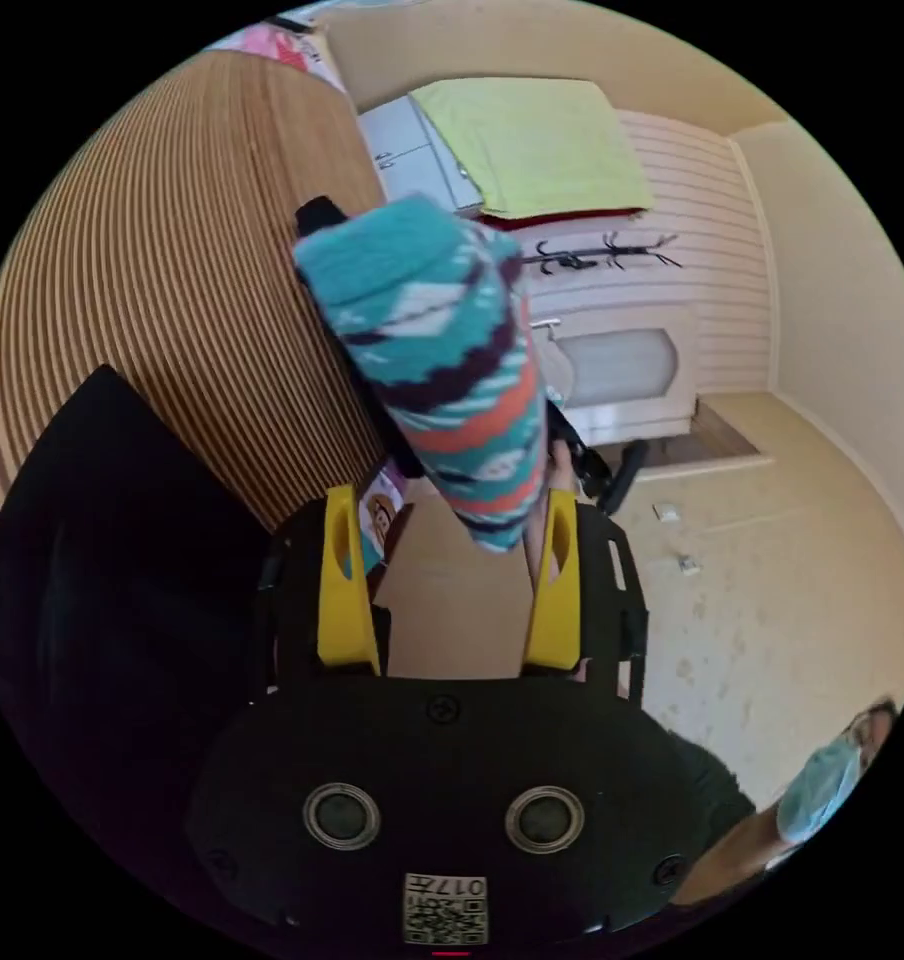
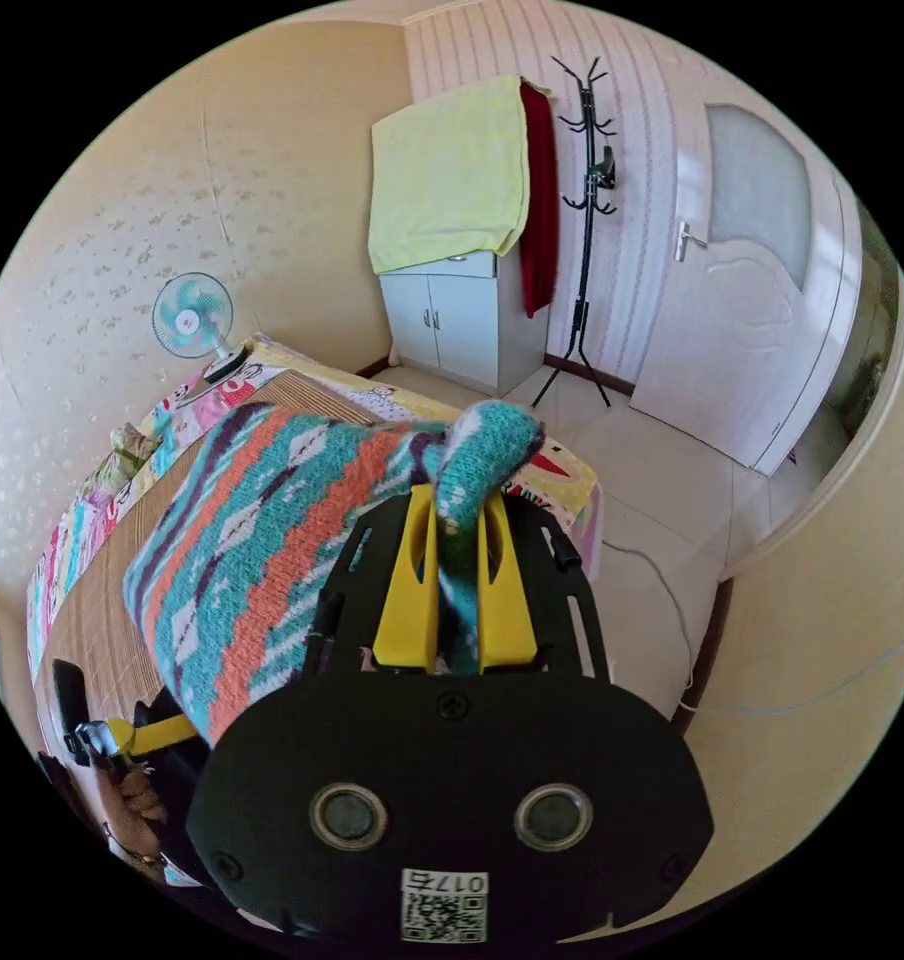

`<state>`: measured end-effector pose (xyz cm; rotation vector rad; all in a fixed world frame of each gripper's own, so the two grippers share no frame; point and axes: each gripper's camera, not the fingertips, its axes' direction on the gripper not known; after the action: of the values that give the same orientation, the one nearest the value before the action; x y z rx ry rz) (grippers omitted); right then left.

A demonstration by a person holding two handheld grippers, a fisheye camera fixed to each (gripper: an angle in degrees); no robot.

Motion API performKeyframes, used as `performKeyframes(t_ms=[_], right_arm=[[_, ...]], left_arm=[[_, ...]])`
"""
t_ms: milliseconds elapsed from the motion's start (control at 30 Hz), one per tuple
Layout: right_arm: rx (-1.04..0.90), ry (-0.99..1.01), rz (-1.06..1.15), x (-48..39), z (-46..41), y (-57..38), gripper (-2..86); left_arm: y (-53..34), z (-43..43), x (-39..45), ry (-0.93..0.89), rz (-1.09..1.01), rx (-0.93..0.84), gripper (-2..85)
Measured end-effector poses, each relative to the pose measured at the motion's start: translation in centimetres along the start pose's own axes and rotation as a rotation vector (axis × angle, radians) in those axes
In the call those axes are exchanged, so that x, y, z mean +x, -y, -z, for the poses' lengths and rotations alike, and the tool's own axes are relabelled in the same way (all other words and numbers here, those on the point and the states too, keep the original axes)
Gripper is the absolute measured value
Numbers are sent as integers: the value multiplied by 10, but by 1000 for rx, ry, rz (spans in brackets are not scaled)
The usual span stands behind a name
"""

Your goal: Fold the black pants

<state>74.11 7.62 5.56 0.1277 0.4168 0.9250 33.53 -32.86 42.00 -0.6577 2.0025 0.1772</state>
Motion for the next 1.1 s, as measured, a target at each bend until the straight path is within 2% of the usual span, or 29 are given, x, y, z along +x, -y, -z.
performKeyframes(t_ms=[67, 133, 200, 267, 300, 333, 433, 533, 633, 733, 867, 967, 1100], right_arm=[[5, 17, -23, 10, -6, 12, 54], [15, 5, -63, 15, -7, 23, 55], [22, 1, -138, 25, -9, 37, 56], [61, 60, -250, 45, -11, 52, 58], [57, 71, -267, 48, -14, 55, 58], [17, 67, -259, 51, -25, 63, 58], [-185, -111, -97, 36, -81, 81, 59], [-233, -122, -94, 34, -82, 101, 61], [-281, -141, 12, 28, -73, 114, 71], [-176, -4, -50, 55, -42, 103, 91], [-16, 233, -270, 114, 5, 61, 134], [145, 376, -375, 143, 41, 5, 157], [118, 503, -411, 161, 51, -68, 178]], left_arm=[[25, -26, -27, -162, 47, 81, 242], [41, -41, -23, -330, -35, 137, 192], [61, -42, -3, -284, -99, 164, 163], [92, -40, 37, -187, -305, 143, 158], [98, -40, 44, -151, -336, 130, 157], [111, -46, 46, -88, -315, 102, 154], [139, -74, 4, -193, -105, 13, 145], [145, -77, 5, -158, -114, 30, 139], [132, -72, 13, -125, -101, 45, 141], [104, -63, 15, -116, -49, 65, 154], [70, -44, 33, 34, -101, 90, 171], [49, -41, 37, 6, -133, 86, 171], [16, -35, 47, -46, -165, 49, 164]])
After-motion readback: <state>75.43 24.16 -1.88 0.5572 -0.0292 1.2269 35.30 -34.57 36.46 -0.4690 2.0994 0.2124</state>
